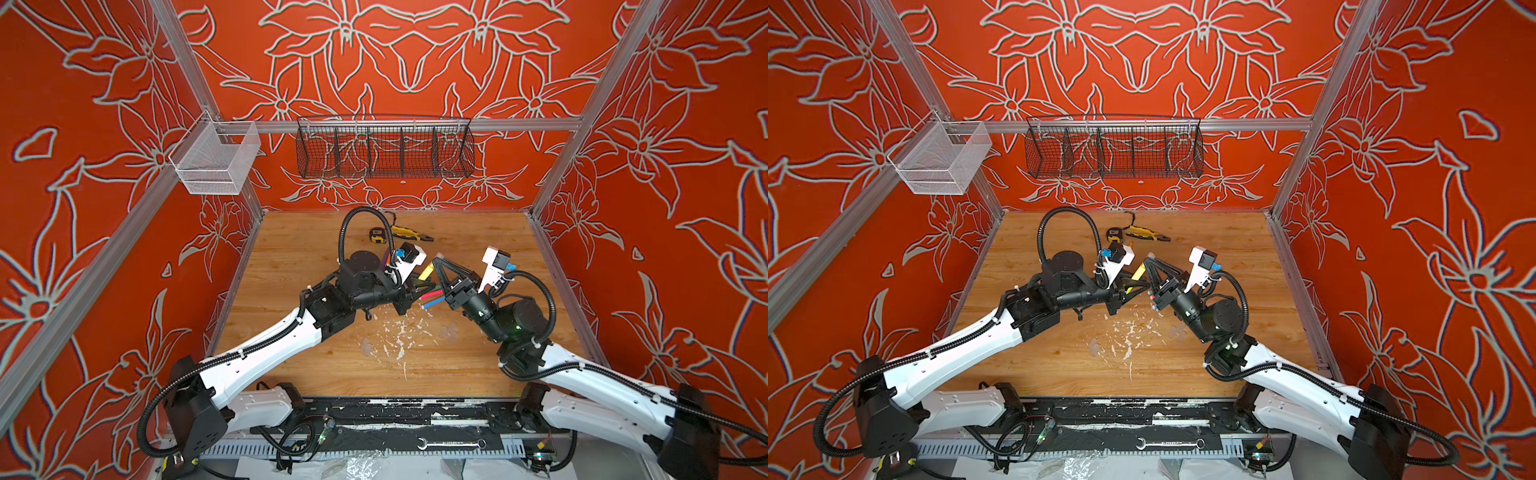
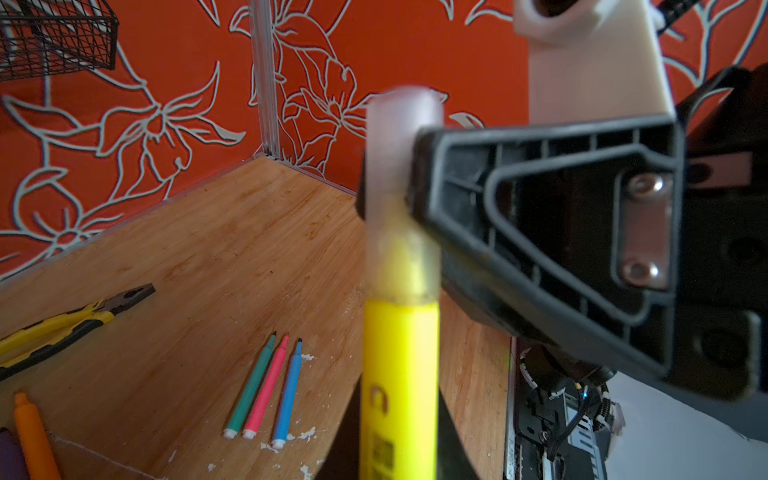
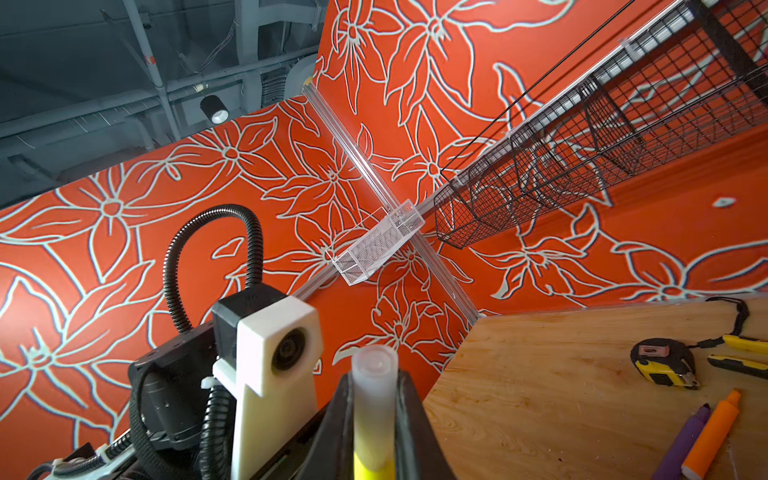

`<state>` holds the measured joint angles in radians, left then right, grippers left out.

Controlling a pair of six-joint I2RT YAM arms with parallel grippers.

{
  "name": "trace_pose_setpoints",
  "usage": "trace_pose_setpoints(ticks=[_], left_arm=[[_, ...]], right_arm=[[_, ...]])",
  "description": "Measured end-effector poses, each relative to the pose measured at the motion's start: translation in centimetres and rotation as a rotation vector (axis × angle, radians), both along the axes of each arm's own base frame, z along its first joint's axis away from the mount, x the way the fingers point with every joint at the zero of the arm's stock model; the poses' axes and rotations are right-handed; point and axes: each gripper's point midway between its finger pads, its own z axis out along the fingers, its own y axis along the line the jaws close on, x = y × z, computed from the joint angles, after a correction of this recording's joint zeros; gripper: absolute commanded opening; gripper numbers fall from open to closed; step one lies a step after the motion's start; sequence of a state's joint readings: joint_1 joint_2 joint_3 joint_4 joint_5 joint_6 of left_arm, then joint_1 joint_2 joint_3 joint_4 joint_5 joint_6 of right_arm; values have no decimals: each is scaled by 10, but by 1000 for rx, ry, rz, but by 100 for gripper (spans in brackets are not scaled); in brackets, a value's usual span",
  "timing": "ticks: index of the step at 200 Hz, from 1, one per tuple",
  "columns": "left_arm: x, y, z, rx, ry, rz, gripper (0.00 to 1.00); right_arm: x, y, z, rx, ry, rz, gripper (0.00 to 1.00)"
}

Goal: Insert the pens into the pen caps
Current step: 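Push the cap onto the highlighter tip with the right gripper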

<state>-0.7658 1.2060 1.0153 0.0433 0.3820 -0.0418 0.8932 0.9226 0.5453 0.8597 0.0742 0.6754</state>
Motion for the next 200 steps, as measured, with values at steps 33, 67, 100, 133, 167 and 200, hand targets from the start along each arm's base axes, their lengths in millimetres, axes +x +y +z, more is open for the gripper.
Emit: trace_pose_setpoints(ticks=[33,67,100,133,167,200], left_arm=[[0,1,-2,-15,7,0,0],[1,2,6,-43,-24,-5,0],[-3,9,10,-45,-88,-9,0],[-13,9,9,-32,-137,-63,0],[-25,5,3,-15,-181,-140,0],[-30,4,-2,-1,-208,-173,0]], right_arm=[[2,3,-2,-7,-10,-17,15],[-9,14,-8,-41,-16,39,49],[-22,11,-11,-73,-36,61,64],[-29,2,-2,-74,-71,57,68],[-34,0,1,-84,-93,64,65],[-34,1,3,-91,-100,60,52]])
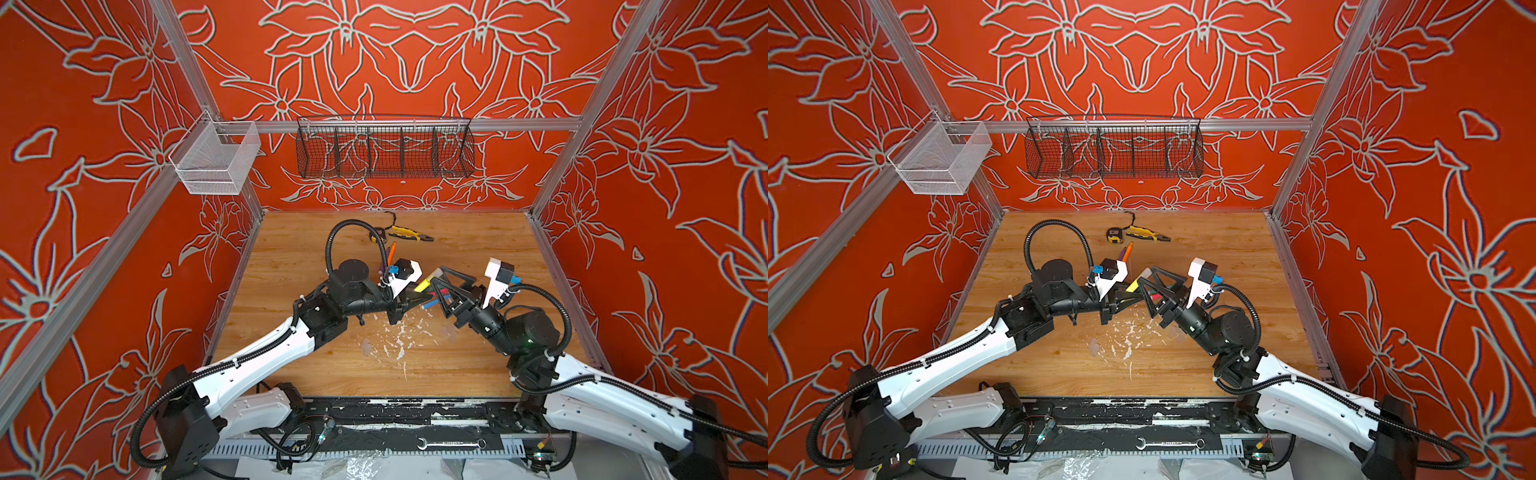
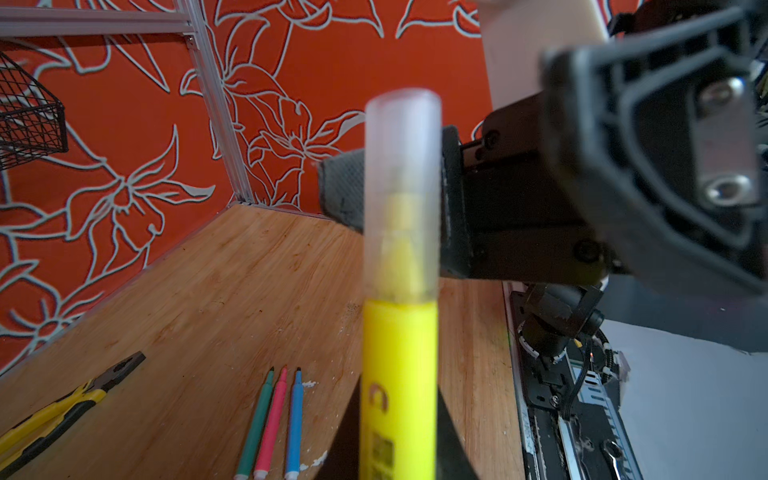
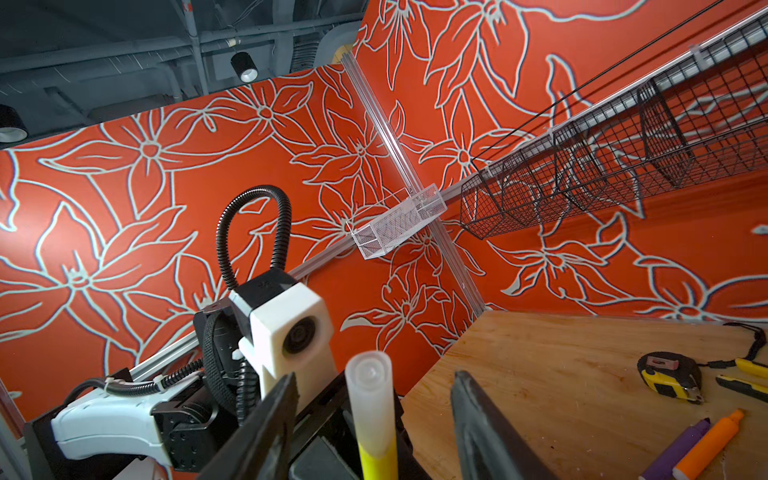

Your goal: Insert the pens into the pen caps

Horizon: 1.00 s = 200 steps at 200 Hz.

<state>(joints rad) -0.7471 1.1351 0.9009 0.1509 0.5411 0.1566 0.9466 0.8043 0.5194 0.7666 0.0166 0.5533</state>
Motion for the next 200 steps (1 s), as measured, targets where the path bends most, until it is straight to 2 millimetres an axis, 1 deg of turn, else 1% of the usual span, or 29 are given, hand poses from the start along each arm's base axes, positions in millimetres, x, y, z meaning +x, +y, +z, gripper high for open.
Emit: trace_pose_setpoints(ticks=[20,51,73,104,141,164,200], left_arm=[[-2,-1,0,2,-11,-13,0],[-4,-1,0,5,-25,-29,0],[-5,-2,0,5,-29,-35,0],[-4,-1,-1,8,-13,-24,0],[0,0,-3,6,13,5,0],[5,0,-13,17,42,36,0],[18,1,-24,33,69,104,0]], right_arm=[[2,3,4,-7,-3,-2,46],[4,8,5,-16,-8,4,29],[1,10,7,-16,-13,21,14],[2,11,4,-36,-27,19,0],[5,13,2,-10,-16,26,0],[8,12,-9,-3,9,15,0],[24,15,-25,-9,68,-36,0]])
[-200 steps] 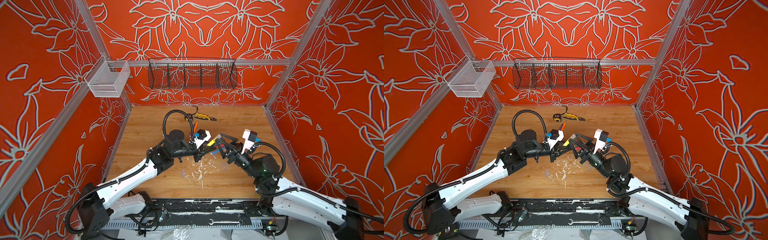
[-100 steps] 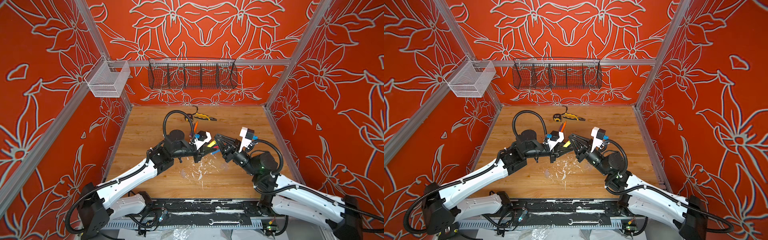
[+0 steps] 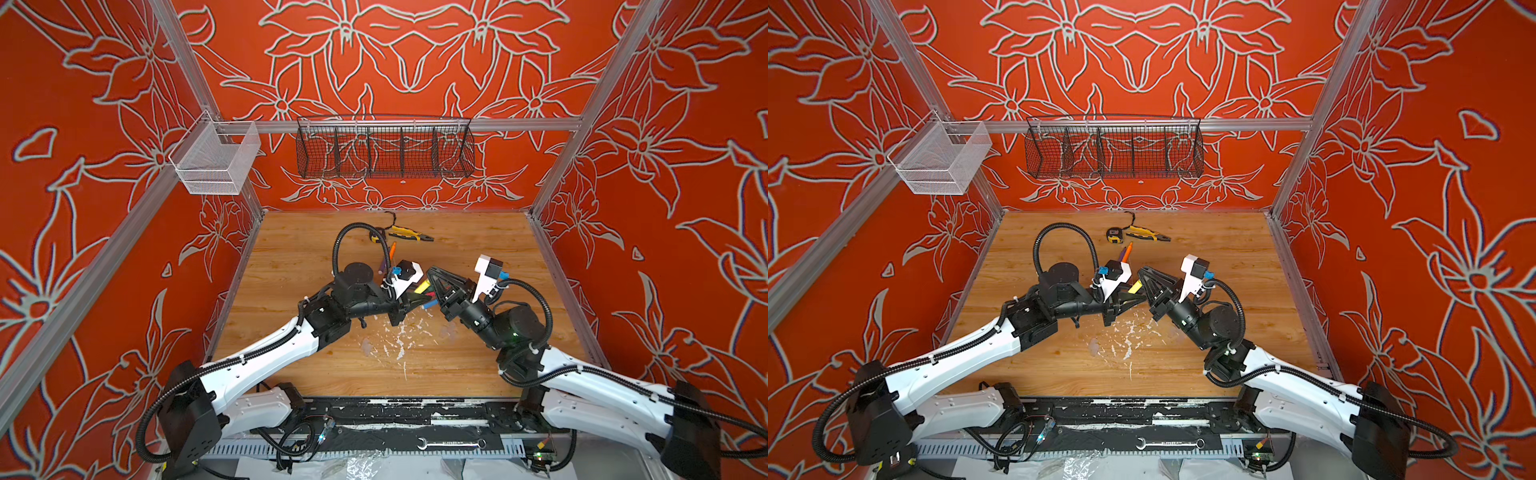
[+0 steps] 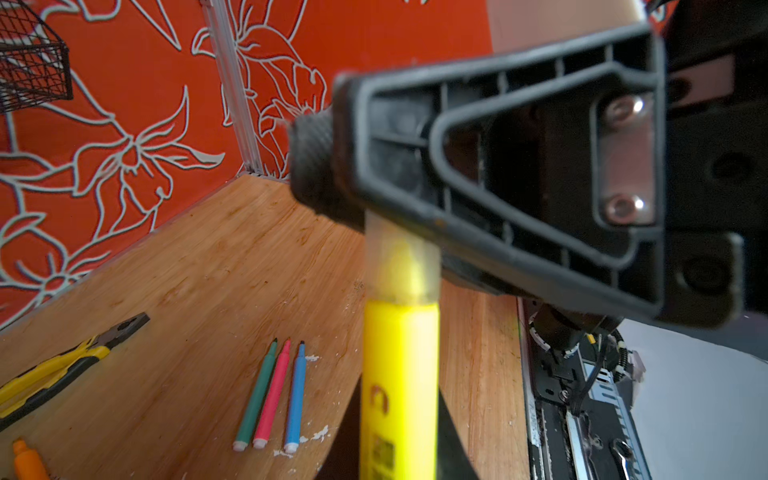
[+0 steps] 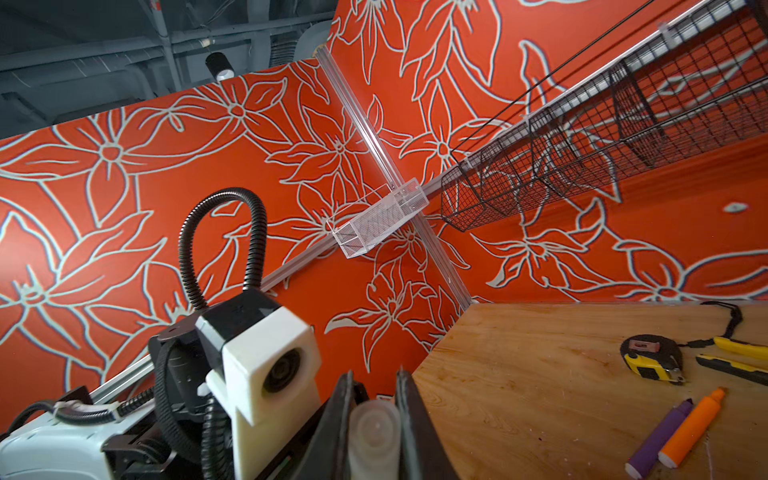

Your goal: Insert the pens into the pen caps

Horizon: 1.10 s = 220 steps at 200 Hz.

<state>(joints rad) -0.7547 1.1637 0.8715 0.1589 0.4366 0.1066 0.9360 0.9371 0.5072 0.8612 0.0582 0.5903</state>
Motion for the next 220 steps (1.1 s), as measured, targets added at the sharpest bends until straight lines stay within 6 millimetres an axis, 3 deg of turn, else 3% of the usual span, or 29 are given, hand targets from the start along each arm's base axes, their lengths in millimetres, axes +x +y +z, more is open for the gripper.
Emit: trace_pose_setpoints(ticks=[77,149,174,220], left_arm=[[14,14,-24,56,28,123,0],[7,39,-58,129,61,198,0],[10,40,-53,131,54,210,0],[13,27,-17,155,59,167,0]], right_arm=[[17,19,-30,-13,32,-58,0],[7,49,-64,16,-11,4,0],[8,55,-57,27,-43,1,0],[6,44,-24,121,-120,-37,0]])
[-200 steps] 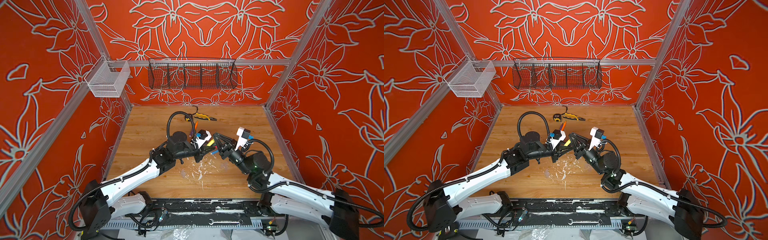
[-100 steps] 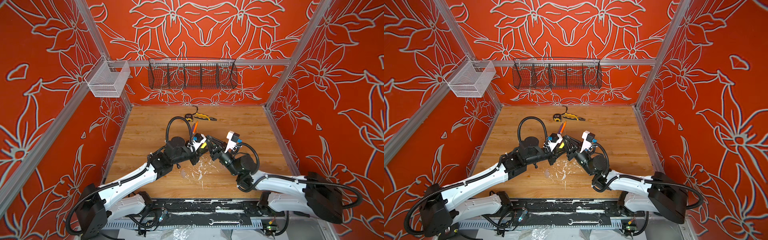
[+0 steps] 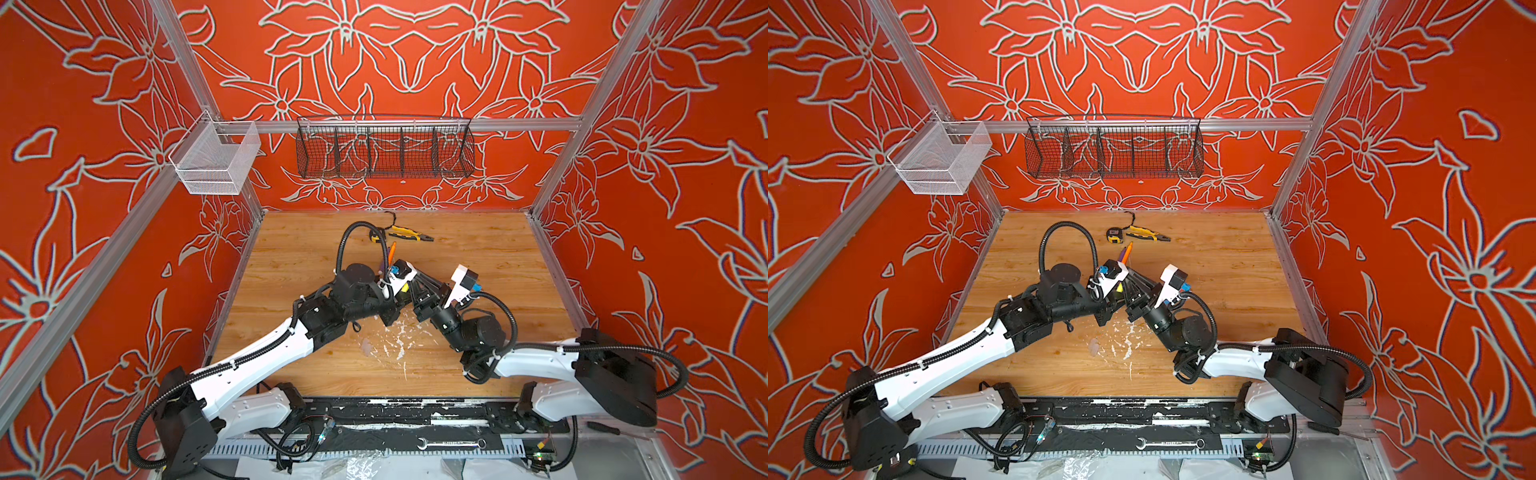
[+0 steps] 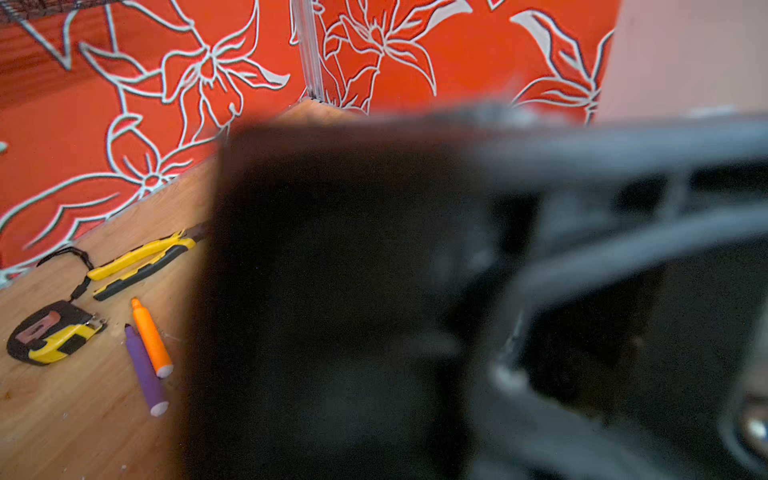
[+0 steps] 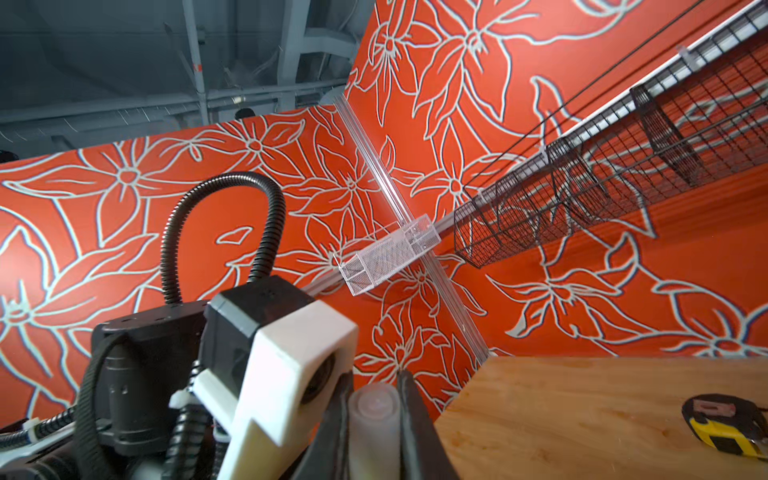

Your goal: Insert the pens into the pen caps

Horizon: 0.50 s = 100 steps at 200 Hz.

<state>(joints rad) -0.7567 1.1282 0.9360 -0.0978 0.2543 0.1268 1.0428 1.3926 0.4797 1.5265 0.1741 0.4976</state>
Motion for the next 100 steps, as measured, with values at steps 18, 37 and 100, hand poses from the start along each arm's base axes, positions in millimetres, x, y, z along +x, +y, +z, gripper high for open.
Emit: trace_pose_setpoints(ticks=[18,37,100], left_arm=[[-4,-2,-2,0,10,-20,0],[-10,-4,-5,-4,25,-42,0],[-42,-9,-12,-57,34,-153,0]], right_arm=[[-4,-2,-1,-7,0,5,0],[-9,-6,0,-29,3,8,0],[-42,-12,-3,-169,10,72,16]])
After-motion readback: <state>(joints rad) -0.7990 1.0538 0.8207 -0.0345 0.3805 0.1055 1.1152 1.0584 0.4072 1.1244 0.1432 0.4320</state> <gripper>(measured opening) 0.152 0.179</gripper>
